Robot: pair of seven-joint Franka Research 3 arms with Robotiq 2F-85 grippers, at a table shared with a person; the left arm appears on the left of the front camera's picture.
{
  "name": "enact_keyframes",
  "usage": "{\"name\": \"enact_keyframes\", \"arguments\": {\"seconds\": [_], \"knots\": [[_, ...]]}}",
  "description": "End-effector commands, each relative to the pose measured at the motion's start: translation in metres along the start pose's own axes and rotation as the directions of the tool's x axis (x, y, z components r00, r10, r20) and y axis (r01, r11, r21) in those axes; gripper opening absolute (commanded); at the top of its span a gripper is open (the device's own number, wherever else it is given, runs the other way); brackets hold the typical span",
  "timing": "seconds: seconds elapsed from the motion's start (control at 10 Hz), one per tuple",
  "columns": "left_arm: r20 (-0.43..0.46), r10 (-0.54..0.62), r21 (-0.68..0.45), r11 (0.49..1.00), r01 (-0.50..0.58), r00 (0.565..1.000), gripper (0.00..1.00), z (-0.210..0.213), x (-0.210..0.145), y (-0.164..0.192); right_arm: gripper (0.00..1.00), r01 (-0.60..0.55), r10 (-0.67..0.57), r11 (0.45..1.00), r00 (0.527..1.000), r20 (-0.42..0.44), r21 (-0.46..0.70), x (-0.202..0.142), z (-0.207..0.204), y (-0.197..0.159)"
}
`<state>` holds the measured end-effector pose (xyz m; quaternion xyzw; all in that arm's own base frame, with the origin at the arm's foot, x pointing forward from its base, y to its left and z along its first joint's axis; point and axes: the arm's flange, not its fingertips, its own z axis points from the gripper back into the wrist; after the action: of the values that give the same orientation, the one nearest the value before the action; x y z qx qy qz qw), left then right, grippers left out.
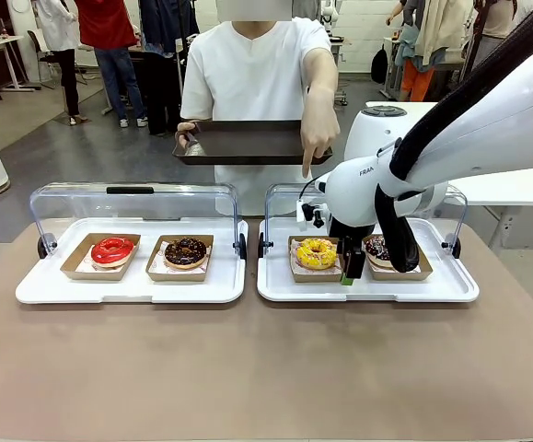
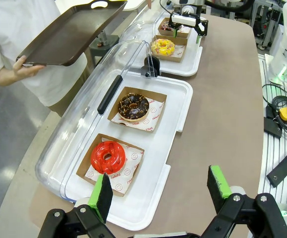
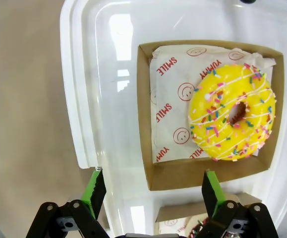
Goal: Provide the desired donut to the person.
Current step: Pick up and lift the Paper togo box containing the Donut pointed at by the person.
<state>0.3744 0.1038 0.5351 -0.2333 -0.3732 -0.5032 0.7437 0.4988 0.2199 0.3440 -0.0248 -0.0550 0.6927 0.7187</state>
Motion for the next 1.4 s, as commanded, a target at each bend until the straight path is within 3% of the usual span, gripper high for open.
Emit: {"name": "enact_keyframes", "arguments": {"seconds": [0.0, 0.7, 1.0, 1.1, 1.3], "knots": [[0.011, -0.003, -0.002, 1.000, 0.003, 1.000, 1.00, 0.001, 0.000, 0.000, 1.00, 0.032, -0.032, 0.999, 0.999, -0.022, -0.007, 0.004, -0.002, -0.004], [0.011, -0.003, -0.002, 1.000, 0.003, 1.000, 1.00, 0.001, 0.000, 0.000, 1.00, 0.040, -0.039, 0.998, 0.999, -0.008, 0.042, 0.006, -0.017, -0.013], [0.011, -0.003, -0.002, 1.000, 0.003, 1.000, 1.00, 0.001, 0.000, 0.000, 0.14, 0.033, -0.034, 0.999, 0.999, 0.008, 0.042, 0.004, -0.018, -0.014], [0.011, -0.003, -0.002, 1.000, 0.003, 1.000, 1.00, 0.001, 0.000, 0.000, 0.00, 0.035, -0.036, 0.998, 0.999, 0.009, 0.043, 0.004, -0.017, -0.013], [0.011, -0.003, -0.002, 1.000, 0.003, 1.000, 1.00, 0.001, 0.000, 0.000, 0.00, 0.038, -0.039, 0.998, 0.999, 0.008, 0.044, 0.004, -0.017, -0.013]]}}
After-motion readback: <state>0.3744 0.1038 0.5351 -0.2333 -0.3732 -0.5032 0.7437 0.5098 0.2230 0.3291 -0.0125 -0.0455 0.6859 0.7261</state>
